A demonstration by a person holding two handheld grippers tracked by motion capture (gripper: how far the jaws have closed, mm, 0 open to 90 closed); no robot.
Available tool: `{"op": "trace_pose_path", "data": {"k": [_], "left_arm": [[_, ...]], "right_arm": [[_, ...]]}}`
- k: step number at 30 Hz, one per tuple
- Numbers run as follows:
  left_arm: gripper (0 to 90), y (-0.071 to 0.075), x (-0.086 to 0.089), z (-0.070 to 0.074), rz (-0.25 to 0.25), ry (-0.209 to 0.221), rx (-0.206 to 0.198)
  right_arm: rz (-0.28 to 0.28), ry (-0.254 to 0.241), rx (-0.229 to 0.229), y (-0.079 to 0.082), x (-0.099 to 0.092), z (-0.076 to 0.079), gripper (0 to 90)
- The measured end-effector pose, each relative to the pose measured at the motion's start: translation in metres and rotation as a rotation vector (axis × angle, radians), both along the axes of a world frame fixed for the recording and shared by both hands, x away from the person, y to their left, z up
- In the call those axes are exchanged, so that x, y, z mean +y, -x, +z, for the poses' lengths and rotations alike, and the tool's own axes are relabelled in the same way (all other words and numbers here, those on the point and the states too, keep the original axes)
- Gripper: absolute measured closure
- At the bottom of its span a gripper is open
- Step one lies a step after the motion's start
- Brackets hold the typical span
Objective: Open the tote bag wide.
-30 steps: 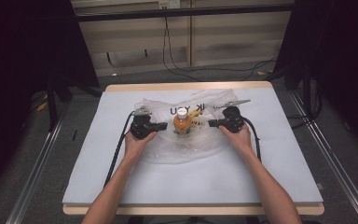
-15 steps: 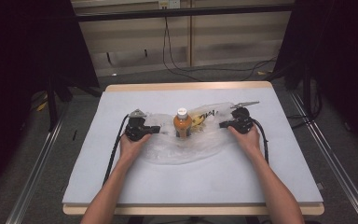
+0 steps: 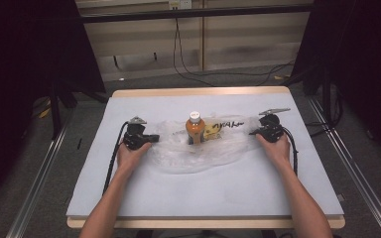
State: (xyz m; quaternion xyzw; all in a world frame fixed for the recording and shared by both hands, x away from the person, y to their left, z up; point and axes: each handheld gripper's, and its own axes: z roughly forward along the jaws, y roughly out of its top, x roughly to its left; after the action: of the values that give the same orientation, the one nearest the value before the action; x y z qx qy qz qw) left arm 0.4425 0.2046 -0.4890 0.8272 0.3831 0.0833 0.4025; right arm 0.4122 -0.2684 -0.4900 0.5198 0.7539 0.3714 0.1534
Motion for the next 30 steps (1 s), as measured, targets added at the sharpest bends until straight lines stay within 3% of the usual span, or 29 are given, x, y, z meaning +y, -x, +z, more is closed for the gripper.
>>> {"op": "trace_pose_path", "data": {"k": [2, 5, 11, 12, 13, 19, 21, 25, 26, 28, 30], "left_arm": [[90.0, 0.000, 0.015, 0.000, 0.005, 0.021, 0.026], [90.0, 0.000, 0.020, -0.001, 0.009, 0.028, 0.025], [90.0, 0.005, 0.016, 0.004, -0.037, 0.010, 0.014], [90.0, 0.008, 0.015, 0.007, -0.044, 0.006, 0.003], [90.0, 0.013, 0.013, 0.014, -0.069, 0.006, -0.006], [90.0, 0.029, 0.015, 0.038, -0.112, 0.020, -0.062], [90.0, 0.037, 0.017, 0.050, -0.134, 0.015, -0.089], [90.0, 0.041, 0.015, 0.061, -0.157, 0.022, -0.097], [90.0, 0.044, 0.010, 0.067, -0.183, 0.009, -0.110], [90.0, 0.044, 0.007, 0.070, -0.199, 0.011, -0.111], [90.0, 0.039, -0.002, 0.076, -0.227, -0.014, -0.111]], "right_arm": [[-0.008, 0.009, 0.003, 0.000, -0.002, 0.001, 90.0], [-0.002, -0.003, 0.002, 0.000, -0.004, 0.000, 90.0], [0.030, -0.009, 0.005, 0.003, -0.001, 0.003, 90.0], [0.040, -0.028, 0.008, 0.005, 0.001, 0.004, 90.0], [0.082, -0.058, -0.018, 0.008, 0.004, 0.010, 90.0], [0.145, -0.107, -0.066, 0.022, 0.009, 0.028, 90.0], [0.174, -0.109, -0.088, 0.035, 0.007, 0.038, 90.0], [0.207, -0.105, -0.091, 0.047, 0.006, 0.049, 90.0], [0.229, -0.102, -0.103, 0.053, 0.008, 0.057, 90.0], [0.242, -0.102, -0.107, 0.055, 0.009, 0.060, 90.0], [0.260, -0.091, -0.107, 0.054, 0.013, 0.068, 90.0]]}}
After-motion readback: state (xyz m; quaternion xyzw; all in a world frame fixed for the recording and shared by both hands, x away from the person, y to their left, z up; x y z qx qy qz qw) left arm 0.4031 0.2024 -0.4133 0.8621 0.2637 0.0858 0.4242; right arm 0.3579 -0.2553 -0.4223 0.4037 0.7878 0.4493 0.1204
